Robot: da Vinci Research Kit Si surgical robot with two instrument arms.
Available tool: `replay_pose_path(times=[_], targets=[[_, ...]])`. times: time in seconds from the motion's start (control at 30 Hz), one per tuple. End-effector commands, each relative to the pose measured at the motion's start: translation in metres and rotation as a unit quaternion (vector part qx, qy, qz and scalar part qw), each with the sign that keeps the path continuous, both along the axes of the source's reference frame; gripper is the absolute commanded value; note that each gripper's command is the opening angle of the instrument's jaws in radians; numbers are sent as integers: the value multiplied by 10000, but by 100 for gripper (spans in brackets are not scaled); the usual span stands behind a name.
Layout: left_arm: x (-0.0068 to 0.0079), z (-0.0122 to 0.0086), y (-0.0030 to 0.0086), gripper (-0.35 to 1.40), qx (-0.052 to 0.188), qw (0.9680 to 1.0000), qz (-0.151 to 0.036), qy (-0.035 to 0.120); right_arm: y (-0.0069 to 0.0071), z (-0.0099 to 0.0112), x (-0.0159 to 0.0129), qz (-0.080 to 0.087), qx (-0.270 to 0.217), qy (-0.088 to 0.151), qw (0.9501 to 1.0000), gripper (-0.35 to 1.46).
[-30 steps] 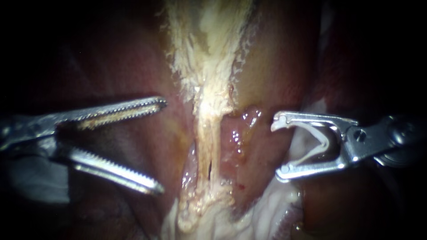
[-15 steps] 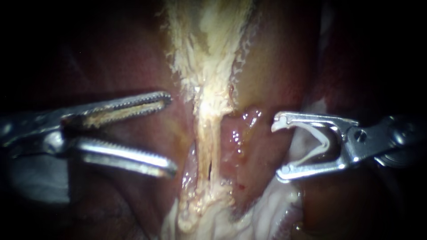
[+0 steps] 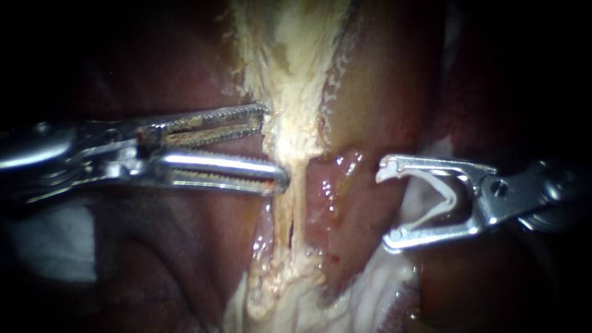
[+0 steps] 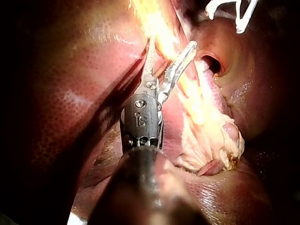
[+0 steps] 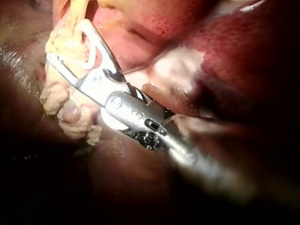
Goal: Grabbing gallbladder
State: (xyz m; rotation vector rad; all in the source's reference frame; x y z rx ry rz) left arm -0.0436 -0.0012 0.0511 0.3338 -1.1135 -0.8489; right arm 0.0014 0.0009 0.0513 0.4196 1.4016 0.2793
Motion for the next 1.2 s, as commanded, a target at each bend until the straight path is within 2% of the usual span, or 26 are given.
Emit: replay_pose_path(times=[0.03,0.17,0.4,0.5,0.6,0.7,0.73,0.83,0.9,1.2], targets=[[0,2,1,47,45,10000,-28,14,0,0,0,-3,0,0,10000,59],[0,8,5,44,131,9998,-95,66,0,0,-1,-4,-1,0,10000,59],[2,20,13,22,381,9990,-234,93,0,0,-1,-5,-1,0,10000,58],[4,28,20,2,514,9981,-311,105,0,0,-1,-4,-1,1,10000,58],[7,36,26,-33,689,9969,-363,137,0,0,0,-4,0,1,10000,58],[11,43,31,-35,819,9956,-388,247,0,0,0,-4,0,1,10000,58],[13,45,32,-35,936,9943,-420,278,0,0,0,-4,0,1,10000,58],[18,45,33,-35,1119,9919,-468,373,0,-1,0,-6,0,3,10000,58],[19,43,31,-35,1157,9913,-473,411,0,-1,0,-6,0,3,10000,58],[14,28,22,-35,1377,9881,-554,403,-1,-2,0,-7,0,4,10000,58]])
